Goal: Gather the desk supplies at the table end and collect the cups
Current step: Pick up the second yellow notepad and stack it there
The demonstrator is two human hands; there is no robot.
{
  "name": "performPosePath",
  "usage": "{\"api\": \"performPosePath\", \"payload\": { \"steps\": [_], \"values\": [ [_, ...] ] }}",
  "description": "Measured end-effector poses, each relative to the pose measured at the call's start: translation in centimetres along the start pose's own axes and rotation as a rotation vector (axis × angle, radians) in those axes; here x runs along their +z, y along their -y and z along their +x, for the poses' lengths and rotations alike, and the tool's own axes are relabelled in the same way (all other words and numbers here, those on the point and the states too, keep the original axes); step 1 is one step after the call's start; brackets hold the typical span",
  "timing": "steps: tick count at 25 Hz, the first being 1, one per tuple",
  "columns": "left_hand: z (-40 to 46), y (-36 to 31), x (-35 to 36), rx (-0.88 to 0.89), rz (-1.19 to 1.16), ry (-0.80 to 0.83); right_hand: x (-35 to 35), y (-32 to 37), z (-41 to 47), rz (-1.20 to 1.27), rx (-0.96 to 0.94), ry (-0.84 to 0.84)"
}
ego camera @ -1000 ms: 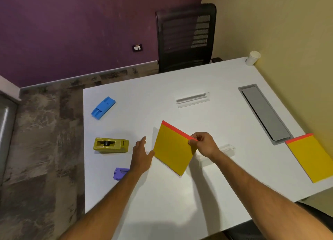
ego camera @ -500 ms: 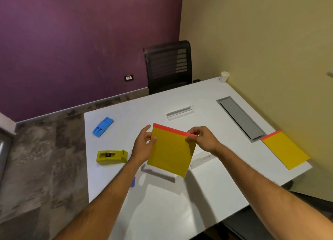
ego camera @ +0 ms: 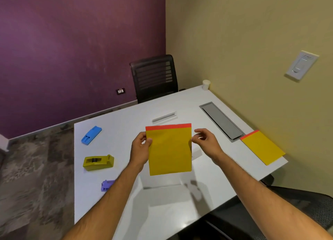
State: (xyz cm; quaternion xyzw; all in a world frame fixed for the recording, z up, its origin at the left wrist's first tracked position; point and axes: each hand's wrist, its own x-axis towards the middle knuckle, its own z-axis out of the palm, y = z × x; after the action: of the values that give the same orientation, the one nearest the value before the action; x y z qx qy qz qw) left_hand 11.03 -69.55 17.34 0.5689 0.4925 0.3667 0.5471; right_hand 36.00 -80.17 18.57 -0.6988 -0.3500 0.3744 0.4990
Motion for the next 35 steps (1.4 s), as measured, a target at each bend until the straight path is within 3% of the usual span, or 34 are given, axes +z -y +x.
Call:
{"api": "performPosePath", "payload": {
  "steps": [3, 8, 12, 19, 24, 35],
  "values": [
    [-2.3, -0.3, 2.9, -0.033, -0.049, -0.031, -4.1, -2.3, -3.1, 0.021, 0.104, -0.006],
    [-6.3, -0.7, 8.6, -0.048, -0.144, -0.063, -9.6, -5.5, -7.0, 0.101, 0.306, 0.122],
    [-8.3, -1.3, 12.7, -0.079, -0.217, -0.078, -12.6, -7.5, -8.8, 0.116, 0.318, 0.14],
    [-7.9, -1.7, 19.6, -0.176, -0.205, -0.033, -19.3, -9.8, -8.7, 0.21, 0.32, -0.029],
    [-4.7, -1.6, 25.3, -0.236, -0.231, 0.111, -24.7, -11.2, -7.0, 0.282, 0.347, -0.205],
    [0.2, 0.1, 38.3, -0.27, -0.04, 0.304, -35.3, -15.9, -3.2, 0.288, 0.475, -0.509]
  ]
}}
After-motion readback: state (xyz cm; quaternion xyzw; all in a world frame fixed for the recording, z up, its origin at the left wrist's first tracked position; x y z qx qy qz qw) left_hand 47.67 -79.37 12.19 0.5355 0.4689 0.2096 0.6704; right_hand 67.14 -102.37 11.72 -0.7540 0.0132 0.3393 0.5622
